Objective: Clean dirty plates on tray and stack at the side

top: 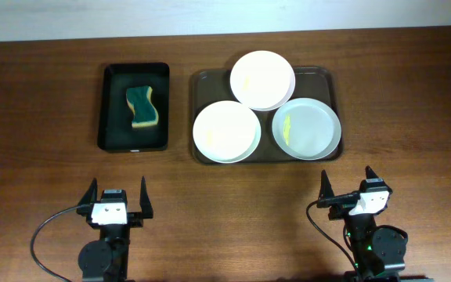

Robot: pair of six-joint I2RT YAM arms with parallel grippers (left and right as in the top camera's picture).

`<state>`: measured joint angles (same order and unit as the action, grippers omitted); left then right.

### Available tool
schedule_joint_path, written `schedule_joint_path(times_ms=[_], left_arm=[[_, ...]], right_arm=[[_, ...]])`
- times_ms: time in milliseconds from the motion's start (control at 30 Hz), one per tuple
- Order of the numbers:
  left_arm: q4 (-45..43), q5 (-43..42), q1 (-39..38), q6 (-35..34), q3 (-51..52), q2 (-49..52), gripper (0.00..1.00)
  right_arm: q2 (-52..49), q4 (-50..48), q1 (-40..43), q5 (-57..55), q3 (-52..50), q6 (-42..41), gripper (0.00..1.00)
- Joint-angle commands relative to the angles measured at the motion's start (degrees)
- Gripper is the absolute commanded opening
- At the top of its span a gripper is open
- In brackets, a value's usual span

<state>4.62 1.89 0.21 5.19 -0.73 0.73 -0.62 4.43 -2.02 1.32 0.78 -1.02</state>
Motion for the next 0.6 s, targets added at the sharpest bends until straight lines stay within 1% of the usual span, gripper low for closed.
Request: schedule_joint_path(times_ms=[0,300,367,433,467,500,567], left_arm=[[0.2,-0.6,0.4,1.1,0.2,-0.4,0.99],[-0.8,-0.9,0.4,1.0,0.2,-0.4,0.99],[-4.1,-4.7,0.3,-0.7,0.2,-0.4,0.99],[-9.1,-16.5,0.3,-5.7,0.2,-0.4,0.99],[-13.1,-25.1,0.3,-7.9,0.2,-0.4,0.99],[-16.9,-32.3,0.3,-9.3,0.2,-0.4,0.99],[-24.5,-43.6,0.3,-9.7,0.2,-0.4,0.99]], right_arm=[[0.4,0.1,0.2,-0.3,-0.5,0.4,0.98],[0.4,0.1,0.2,-0.3,-0.5,0.4,0.98],[0.4,0.1,0.2,-0.3,-0.5,0.4,0.98],[0.4,0.1,0.2,-0.3,-0.5,0.4,0.98],[0.4,0.1,0.2,-0.3,-0.5,0.4,0.98],[0.4,0.1,0.2,-0.3,-0.5,0.4,0.98],[0.4,0.1,0.2,-0.3,-0.5,0.4,0.98]])
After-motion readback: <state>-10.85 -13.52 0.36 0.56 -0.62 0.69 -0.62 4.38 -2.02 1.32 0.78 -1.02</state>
